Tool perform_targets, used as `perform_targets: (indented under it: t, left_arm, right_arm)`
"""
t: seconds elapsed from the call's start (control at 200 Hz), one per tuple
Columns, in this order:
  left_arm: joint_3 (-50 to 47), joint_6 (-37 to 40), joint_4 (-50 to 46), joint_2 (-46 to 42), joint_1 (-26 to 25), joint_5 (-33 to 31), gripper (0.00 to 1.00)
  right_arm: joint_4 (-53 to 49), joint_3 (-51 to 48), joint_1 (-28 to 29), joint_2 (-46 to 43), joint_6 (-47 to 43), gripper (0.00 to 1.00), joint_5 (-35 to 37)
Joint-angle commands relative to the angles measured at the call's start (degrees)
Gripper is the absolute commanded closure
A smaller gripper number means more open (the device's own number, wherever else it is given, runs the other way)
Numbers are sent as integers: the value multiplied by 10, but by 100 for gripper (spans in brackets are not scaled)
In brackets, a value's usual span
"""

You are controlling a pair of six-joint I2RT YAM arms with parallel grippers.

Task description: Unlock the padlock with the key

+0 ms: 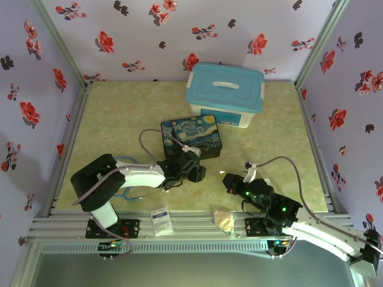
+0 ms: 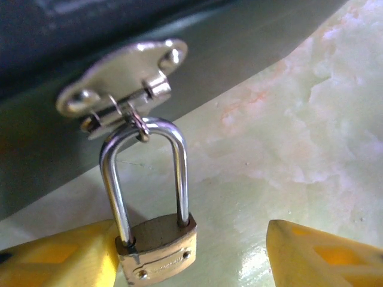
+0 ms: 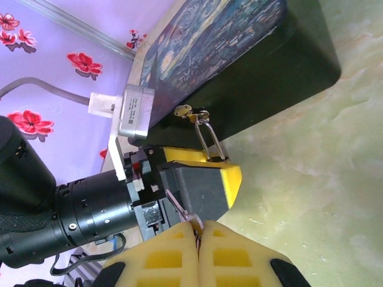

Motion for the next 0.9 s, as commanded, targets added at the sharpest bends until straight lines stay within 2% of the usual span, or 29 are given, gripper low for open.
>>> perform_targets:
  t: [0.0, 0.345, 0.44, 0.555, 0.755, 0.89]
  left_arm:
    - [-15, -11, 34, -25, -22, 5, 40]
    - [-18, -33, 68, 9, -17, -27, 43]
    - [-39, -55, 117, 15, -13, -39, 48]
    - [-49, -74, 146, 27, -12, -55, 49]
    - [-52, -67, 175, 38, -12, -90, 49]
    - [-55, -54, 232, 69, -11, -94, 54]
  right_arm:
    - [-30, -4, -3, -32, 15, 100, 35]
    - [-38, -8, -4, -47, 18, 100, 36]
    - [-38, -9, -4, -48, 18, 100, 36]
    - [-37, -10, -3, -48, 18, 100, 33]
    - [-33, -13, -3, -47, 17, 100, 34]
    - [0, -26, -4, -50, 21, 100, 27]
